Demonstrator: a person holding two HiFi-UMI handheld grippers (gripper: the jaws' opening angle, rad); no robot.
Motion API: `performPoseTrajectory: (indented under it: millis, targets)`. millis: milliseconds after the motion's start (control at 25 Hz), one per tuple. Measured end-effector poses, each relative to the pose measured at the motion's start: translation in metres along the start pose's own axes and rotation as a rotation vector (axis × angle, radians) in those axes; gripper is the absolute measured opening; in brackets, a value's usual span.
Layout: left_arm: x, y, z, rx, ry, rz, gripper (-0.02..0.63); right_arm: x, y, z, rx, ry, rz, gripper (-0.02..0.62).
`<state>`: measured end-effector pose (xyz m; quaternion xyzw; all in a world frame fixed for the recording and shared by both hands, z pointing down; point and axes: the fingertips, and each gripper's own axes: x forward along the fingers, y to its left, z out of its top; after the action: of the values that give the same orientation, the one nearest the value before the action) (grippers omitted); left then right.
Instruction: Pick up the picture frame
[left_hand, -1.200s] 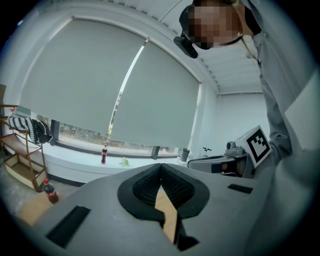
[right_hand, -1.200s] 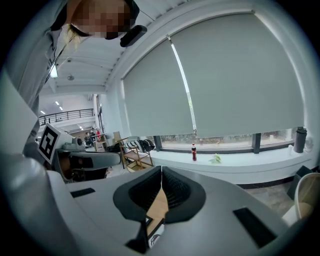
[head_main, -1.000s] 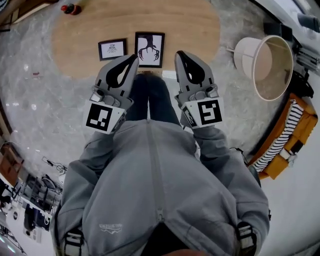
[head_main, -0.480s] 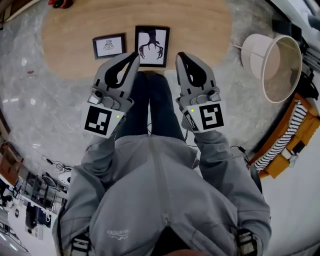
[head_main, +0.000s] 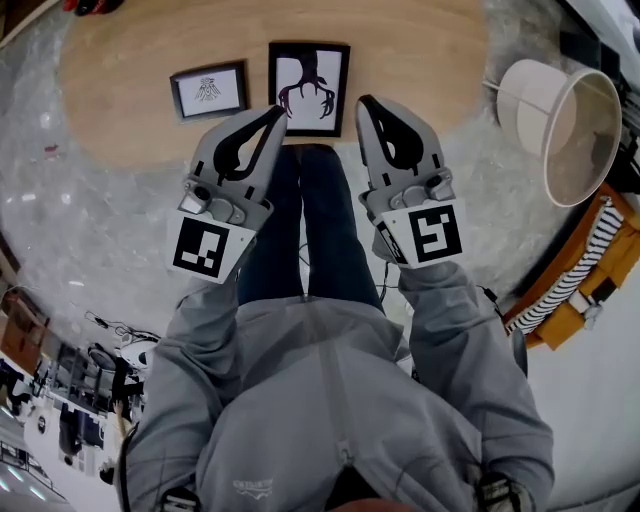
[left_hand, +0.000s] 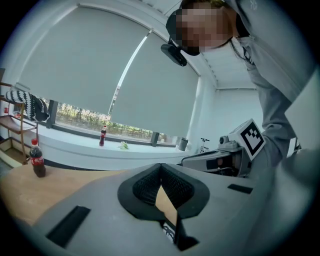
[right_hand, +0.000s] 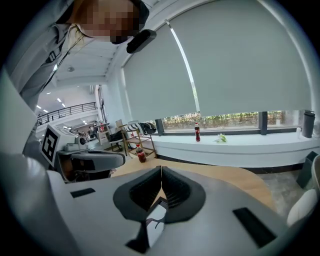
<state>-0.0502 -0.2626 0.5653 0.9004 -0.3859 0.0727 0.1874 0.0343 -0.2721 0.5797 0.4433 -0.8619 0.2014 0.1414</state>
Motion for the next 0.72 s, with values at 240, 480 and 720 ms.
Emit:
performPoseTrajectory:
  millis: [240,480,720]
  targets:
    - [0.014,0.017,-0.045,-0.007,0.025,0.002,0.018,0.021,-0.011,-0.042,-0.007,0.04,-0.009,0.032]
    - [0.026,0.031,-0.089,-0.024,0.069,0.007,0.018,0.034,-0.018,-0.075,-0.013,0.073,-0.013,0.032]
    - [0.03,0.04,-0.124,-0.007,0.12,0.009,0.018,0.05,-0.024,-0.098,0.002,0.085,-0.023,0.032]
